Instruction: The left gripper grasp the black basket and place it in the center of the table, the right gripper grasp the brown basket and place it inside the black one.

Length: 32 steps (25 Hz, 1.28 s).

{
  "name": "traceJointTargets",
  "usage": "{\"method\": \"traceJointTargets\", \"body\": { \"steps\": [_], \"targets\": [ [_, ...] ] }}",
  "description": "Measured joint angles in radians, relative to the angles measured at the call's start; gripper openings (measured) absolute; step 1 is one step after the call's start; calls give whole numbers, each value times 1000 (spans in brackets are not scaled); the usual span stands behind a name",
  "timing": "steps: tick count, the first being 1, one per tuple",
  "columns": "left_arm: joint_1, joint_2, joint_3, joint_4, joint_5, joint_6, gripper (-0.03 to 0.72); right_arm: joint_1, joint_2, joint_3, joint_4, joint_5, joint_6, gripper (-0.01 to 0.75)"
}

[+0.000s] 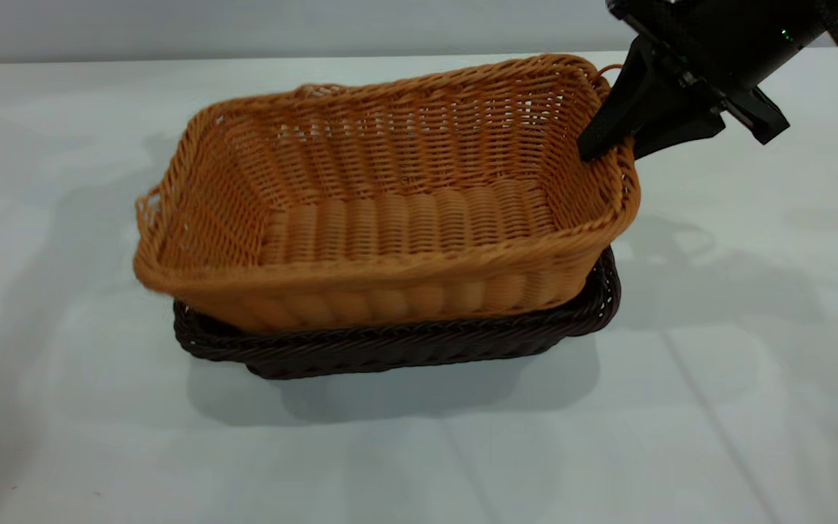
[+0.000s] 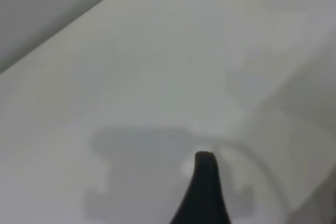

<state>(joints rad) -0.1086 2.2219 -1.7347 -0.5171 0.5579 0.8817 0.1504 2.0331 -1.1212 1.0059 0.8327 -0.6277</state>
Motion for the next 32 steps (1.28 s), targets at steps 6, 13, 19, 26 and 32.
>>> {"method": "traceJointTargets", "body": {
  "steps": [6, 13, 19, 26, 32],
  "targets": [
    [0, 0, 0, 0, 5, 1, 558, 0, 0, -1, -5, -7, -3, 175],
    [0, -21, 0, 1, 6, 2, 558, -1, 0, -4, 4, -17, -71, 598],
    [0, -155, 0, 4, 41, -6, 558, -29, -61, -54, -35, -23, -82, 689],
    [0, -460, 0, 66, 211, -195, 558, -144, -348, -156, -59, 113, -63, 659],
    [0, -710, 0, 194, 452, -499, 558, -190, -654, -158, -76, 339, -63, 593]
  ]
}}
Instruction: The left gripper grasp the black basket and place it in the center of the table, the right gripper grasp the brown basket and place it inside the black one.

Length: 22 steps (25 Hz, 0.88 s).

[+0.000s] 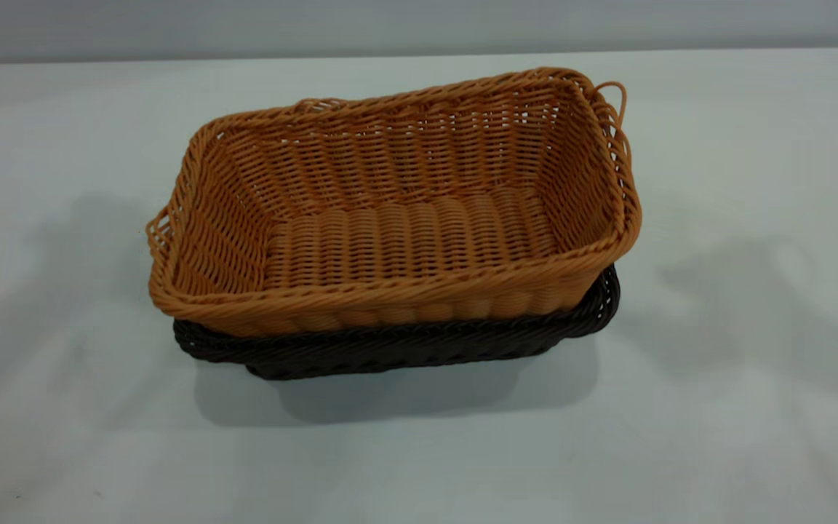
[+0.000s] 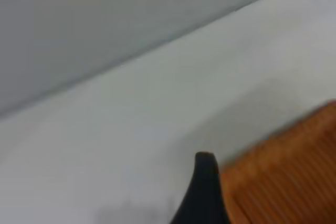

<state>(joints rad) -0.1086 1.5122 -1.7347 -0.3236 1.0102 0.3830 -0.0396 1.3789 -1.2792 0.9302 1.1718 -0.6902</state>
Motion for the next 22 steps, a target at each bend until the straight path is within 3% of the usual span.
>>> {"method": "traceJointTargets", "body": {
  "steps": [3, 10, 15, 22],
  "targets": [
    [0, -100, 0, 85, 155, -129, 558, 0, -144, 0, 0, 52, 18, 584],
    [0, -294, 83, 297, 157, -303, 558, 0, -401, 0, -46, 76, 150, 582],
    [0, -525, 315, 280, 157, -326, 558, 0, -615, 95, -117, 84, 244, 582],
    [0, -940, 700, 241, 157, -328, 558, 0, -954, 396, -249, 93, 301, 582]
  ]
}}
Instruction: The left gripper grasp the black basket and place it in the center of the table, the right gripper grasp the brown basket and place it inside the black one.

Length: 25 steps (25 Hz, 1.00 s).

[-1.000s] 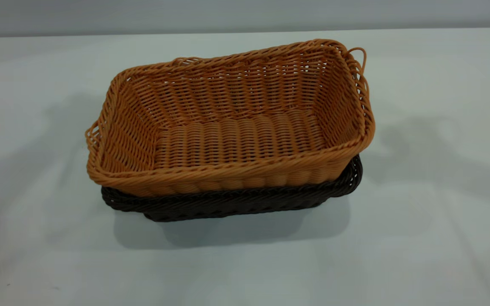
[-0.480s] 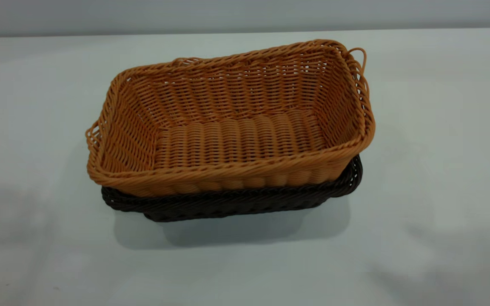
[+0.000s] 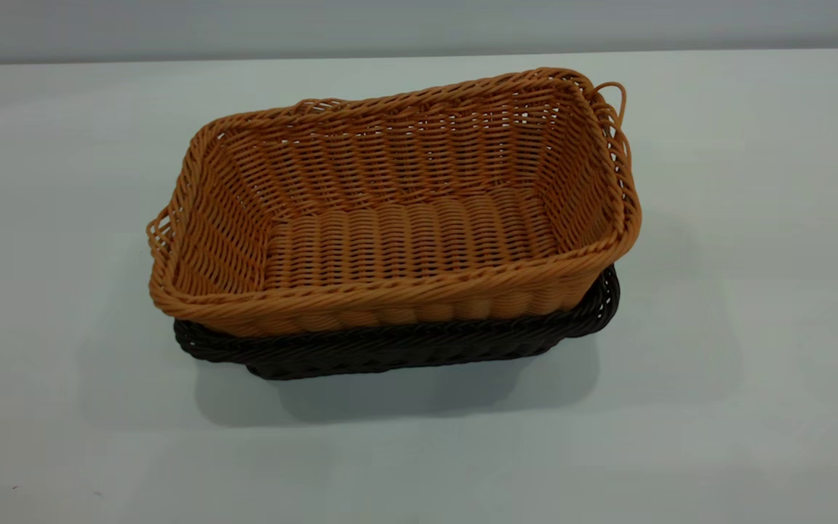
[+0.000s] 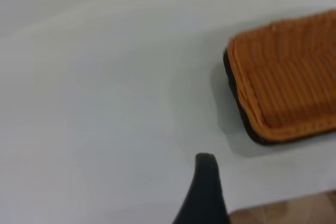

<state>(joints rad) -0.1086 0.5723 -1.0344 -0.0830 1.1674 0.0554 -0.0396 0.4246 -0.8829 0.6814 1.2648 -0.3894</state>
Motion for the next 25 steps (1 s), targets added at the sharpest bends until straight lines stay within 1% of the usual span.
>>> {"method": "traceJointTargets", "body": {
  "steps": [3, 7, 10, 13, 20, 25],
  "targets": [
    [0, -154, 120, -4, 0, 3, 558, 0, -130, 119, -96, 6, 27, 582],
    [0, -311, 238, -4, 0, 7, 558, 0, -268, 245, -236, -2, 57, 582],
    [0, -399, 311, -4, 0, 23, 558, 0, -370, 317, -288, -41, 67, 582],
    [0, -466, 375, -4, 0, 44, 558, 2, -428, 371, -299, -61, 70, 582],
    [0, -531, 475, -4, -5, 49, 558, 96, -441, 393, -380, -94, 131, 582],
    [0, -531, 518, -4, -6, 49, 558, 109, -441, 408, -430, -104, 198, 582]
  ]
}}
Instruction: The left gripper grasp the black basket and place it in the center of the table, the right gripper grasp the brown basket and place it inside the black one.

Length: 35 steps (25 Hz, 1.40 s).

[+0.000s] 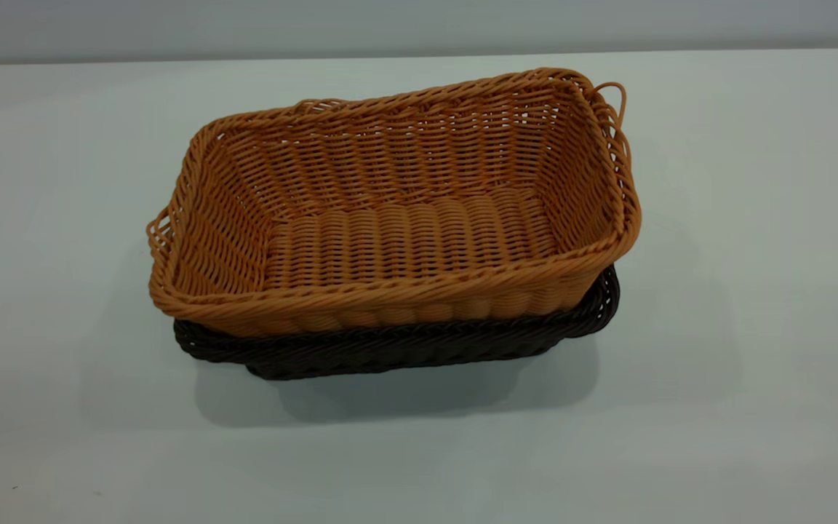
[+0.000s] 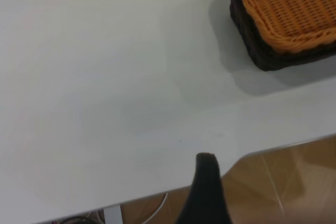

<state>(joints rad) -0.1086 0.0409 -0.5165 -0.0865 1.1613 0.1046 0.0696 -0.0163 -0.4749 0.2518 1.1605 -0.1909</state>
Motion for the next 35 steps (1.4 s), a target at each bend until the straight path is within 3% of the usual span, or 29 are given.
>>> {"method": "traceJointTargets", "body": {
  "steps": [18, 26, 35],
  "targets": [
    [0, 0, 27, 0, -39, 0, 558, 0, 0, 4, -2, -4, 7, 582],
    [109, -17, 27, 7, -40, -5, 558, 0, 0, 4, -2, -4, 7, 582],
    [116, -60, 28, 87, -40, -121, 558, 0, 0, 4, -2, -4, 7, 582]
  ]
}}
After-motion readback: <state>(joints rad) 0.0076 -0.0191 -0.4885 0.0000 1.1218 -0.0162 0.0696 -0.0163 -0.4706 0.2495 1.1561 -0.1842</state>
